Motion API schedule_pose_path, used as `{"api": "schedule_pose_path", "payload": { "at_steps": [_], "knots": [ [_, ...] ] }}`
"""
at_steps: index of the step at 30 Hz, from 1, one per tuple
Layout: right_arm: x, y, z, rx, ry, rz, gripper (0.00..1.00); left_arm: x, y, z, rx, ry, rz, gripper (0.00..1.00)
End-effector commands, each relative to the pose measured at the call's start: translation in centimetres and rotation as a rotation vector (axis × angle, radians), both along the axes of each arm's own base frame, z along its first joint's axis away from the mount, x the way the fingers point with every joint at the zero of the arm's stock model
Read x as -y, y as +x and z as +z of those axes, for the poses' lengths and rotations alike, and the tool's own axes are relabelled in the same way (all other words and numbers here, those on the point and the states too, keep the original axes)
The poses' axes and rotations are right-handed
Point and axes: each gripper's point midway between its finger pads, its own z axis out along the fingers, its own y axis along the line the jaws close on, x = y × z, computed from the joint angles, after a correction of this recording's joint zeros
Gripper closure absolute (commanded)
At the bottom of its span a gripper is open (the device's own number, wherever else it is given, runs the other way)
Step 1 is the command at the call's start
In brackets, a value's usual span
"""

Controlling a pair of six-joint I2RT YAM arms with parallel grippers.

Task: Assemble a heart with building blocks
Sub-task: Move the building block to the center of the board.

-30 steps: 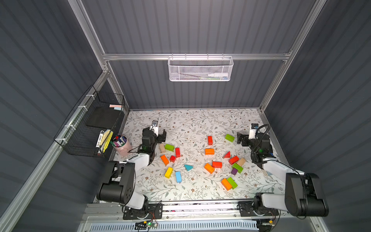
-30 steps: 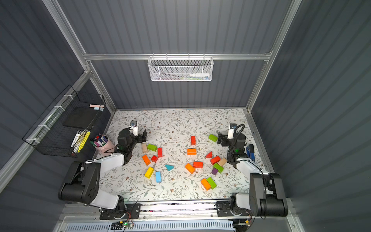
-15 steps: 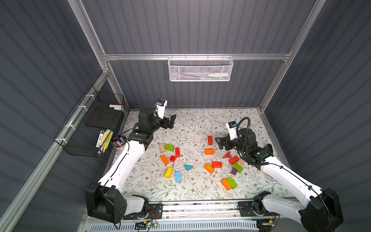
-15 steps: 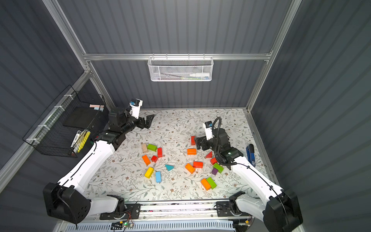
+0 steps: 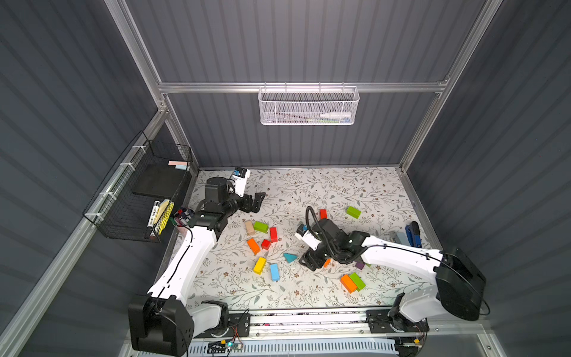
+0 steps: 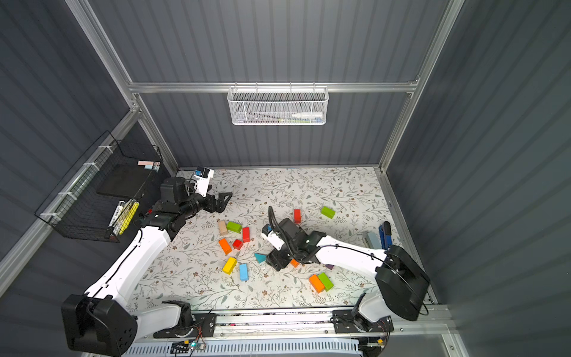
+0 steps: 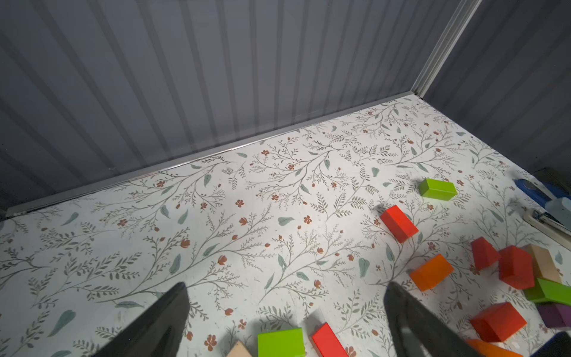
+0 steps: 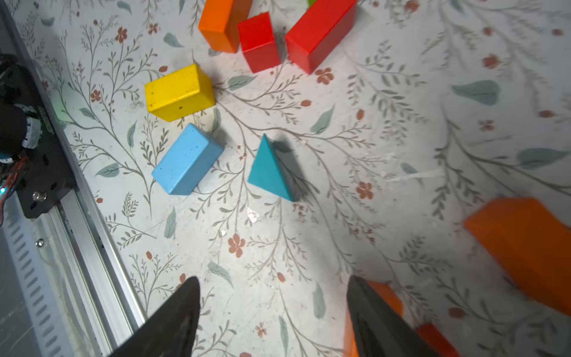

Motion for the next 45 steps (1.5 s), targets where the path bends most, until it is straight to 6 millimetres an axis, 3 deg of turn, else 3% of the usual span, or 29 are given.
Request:
{"api": "schedule_pose_path", "payload": {
  "at_steps": [1,7,15,24,40,45],
  "knots": [
    [-1.3,-0.1,-0.8,0.049,-0.080,0.091,0.26,0.1,-0.3,2.2,0.076,-0.010,-0.005,0.01],
    [-3.4,0.9,-2.2,0.086,-0.179,0.208,0.32,-0.7,0.1,1.6,0.059,0.002,0.038,0.01],
    [-5.0,1.1,-4.1,0.069,-0.249,0.294,0.45,-3.9,0.8,0.9,0.036,0.036,0.215,0.00],
    [-5.5,0.8,-5.4,0.057,-0.289,0.332,0.50,-4.0,0.8,0.7,0.029,0.036,0.216,0.01],
    [-5.9,2.1,-6.4,0.101,-0.326,0.315,0.56,-3.5,0.8,0.7,0.028,0.025,0.193,0.01],
    [-6.3,2.0,-6.7,0.088,-0.319,0.323,0.52,-3.5,0.8,0.6,0.025,0.024,0.189,0.01]
  ]
}}
